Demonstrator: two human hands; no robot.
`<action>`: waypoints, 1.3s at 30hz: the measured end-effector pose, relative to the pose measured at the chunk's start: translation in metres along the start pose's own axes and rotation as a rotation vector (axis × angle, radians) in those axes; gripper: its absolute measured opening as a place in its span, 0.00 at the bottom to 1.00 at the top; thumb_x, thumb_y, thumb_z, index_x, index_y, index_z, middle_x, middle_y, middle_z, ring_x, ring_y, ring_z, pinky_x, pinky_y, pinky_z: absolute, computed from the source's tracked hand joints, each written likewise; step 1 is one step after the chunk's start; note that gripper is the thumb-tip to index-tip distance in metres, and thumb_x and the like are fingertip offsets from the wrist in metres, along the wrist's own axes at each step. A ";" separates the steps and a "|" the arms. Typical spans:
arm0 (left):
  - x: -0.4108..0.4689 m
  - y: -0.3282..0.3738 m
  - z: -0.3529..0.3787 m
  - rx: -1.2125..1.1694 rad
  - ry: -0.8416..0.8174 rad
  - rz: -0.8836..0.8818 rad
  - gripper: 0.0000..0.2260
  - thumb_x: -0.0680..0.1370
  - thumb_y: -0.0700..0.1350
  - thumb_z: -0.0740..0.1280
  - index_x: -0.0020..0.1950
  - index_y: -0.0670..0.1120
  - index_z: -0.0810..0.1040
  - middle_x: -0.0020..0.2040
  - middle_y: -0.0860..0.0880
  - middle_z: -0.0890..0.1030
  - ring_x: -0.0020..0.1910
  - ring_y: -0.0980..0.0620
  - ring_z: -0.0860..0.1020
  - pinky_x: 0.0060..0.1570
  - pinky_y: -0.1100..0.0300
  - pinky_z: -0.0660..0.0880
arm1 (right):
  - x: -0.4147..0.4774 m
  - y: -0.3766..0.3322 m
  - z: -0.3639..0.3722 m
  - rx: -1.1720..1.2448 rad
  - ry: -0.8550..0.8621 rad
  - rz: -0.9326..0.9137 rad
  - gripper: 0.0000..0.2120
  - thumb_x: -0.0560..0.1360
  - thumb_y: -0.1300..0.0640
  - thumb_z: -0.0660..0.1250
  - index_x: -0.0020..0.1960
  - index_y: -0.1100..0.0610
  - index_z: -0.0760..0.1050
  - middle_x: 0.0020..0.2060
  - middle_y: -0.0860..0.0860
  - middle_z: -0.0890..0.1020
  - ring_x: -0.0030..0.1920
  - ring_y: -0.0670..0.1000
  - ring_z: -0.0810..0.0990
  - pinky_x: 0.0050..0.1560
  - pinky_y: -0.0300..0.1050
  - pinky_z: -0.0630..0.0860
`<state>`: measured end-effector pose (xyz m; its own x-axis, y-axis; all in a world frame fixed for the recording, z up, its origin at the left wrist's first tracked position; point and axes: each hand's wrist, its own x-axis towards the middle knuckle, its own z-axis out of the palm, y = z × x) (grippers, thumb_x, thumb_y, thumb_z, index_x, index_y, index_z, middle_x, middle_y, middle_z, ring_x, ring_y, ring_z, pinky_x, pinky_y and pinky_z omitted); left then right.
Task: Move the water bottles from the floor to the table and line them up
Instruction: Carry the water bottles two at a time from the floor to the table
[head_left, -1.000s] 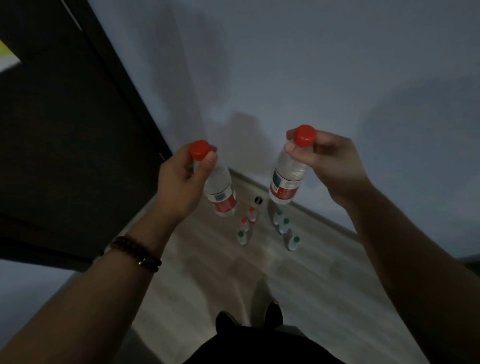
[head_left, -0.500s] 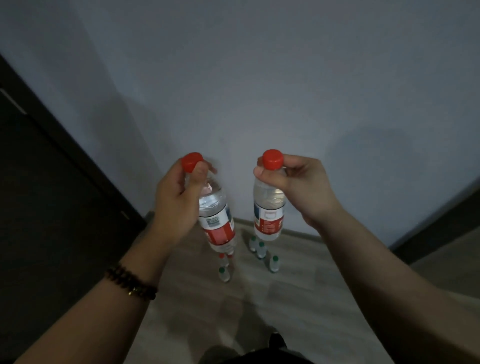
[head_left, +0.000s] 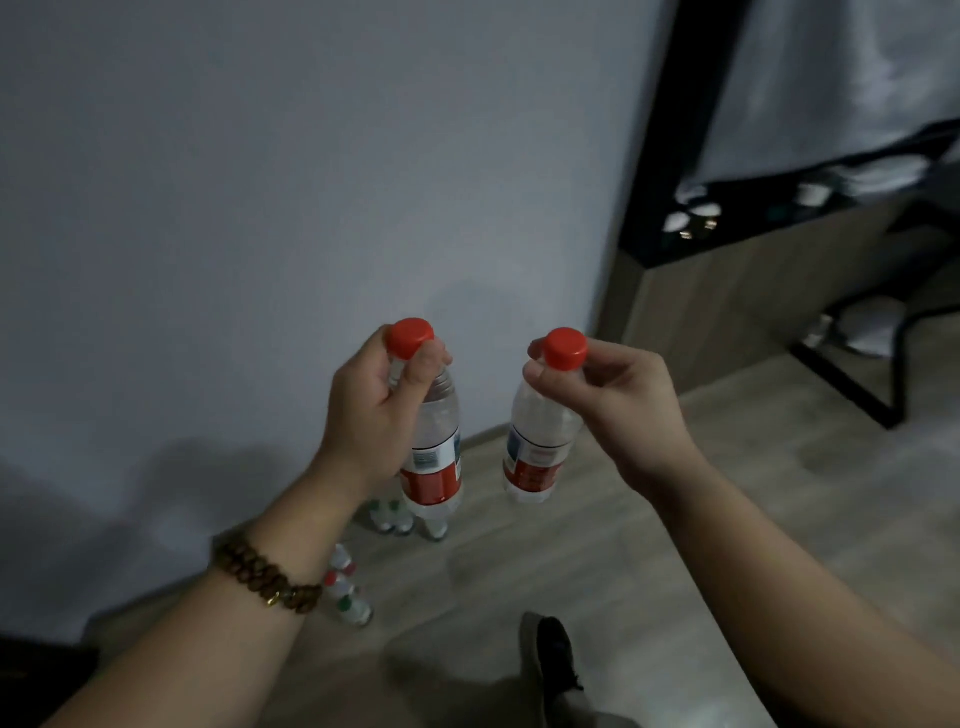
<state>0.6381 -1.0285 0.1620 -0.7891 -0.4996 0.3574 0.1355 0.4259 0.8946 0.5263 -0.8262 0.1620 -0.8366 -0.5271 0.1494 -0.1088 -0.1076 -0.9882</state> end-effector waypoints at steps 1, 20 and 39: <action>0.000 0.005 0.018 -0.023 -0.040 0.010 0.22 0.76 0.72 0.63 0.50 0.55 0.80 0.48 0.53 0.86 0.49 0.48 0.85 0.55 0.38 0.80 | -0.010 -0.002 -0.018 -0.003 0.055 0.003 0.16 0.67 0.47 0.81 0.53 0.49 0.88 0.51 0.47 0.89 0.55 0.47 0.87 0.55 0.41 0.83; -0.032 0.163 0.494 -0.428 -0.675 0.087 0.20 0.75 0.66 0.69 0.49 0.48 0.80 0.49 0.44 0.85 0.50 0.43 0.83 0.59 0.36 0.77 | -0.195 -0.054 -0.443 -0.258 0.890 0.003 0.09 0.68 0.49 0.81 0.48 0.42 0.88 0.45 0.45 0.89 0.49 0.44 0.87 0.53 0.46 0.81; 0.082 0.187 0.856 -0.381 -1.012 0.275 0.17 0.78 0.69 0.66 0.51 0.57 0.81 0.50 0.50 0.85 0.51 0.49 0.84 0.55 0.37 0.80 | -0.139 -0.046 -0.750 -0.228 1.187 0.033 0.08 0.70 0.57 0.81 0.48 0.49 0.89 0.46 0.54 0.89 0.48 0.47 0.87 0.54 0.41 0.83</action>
<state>0.0863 -0.3441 0.1293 -0.8047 0.4951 0.3277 0.4185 0.0816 0.9045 0.2443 -0.1158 0.1618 -0.7998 0.5884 0.1193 -0.0703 0.1055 -0.9919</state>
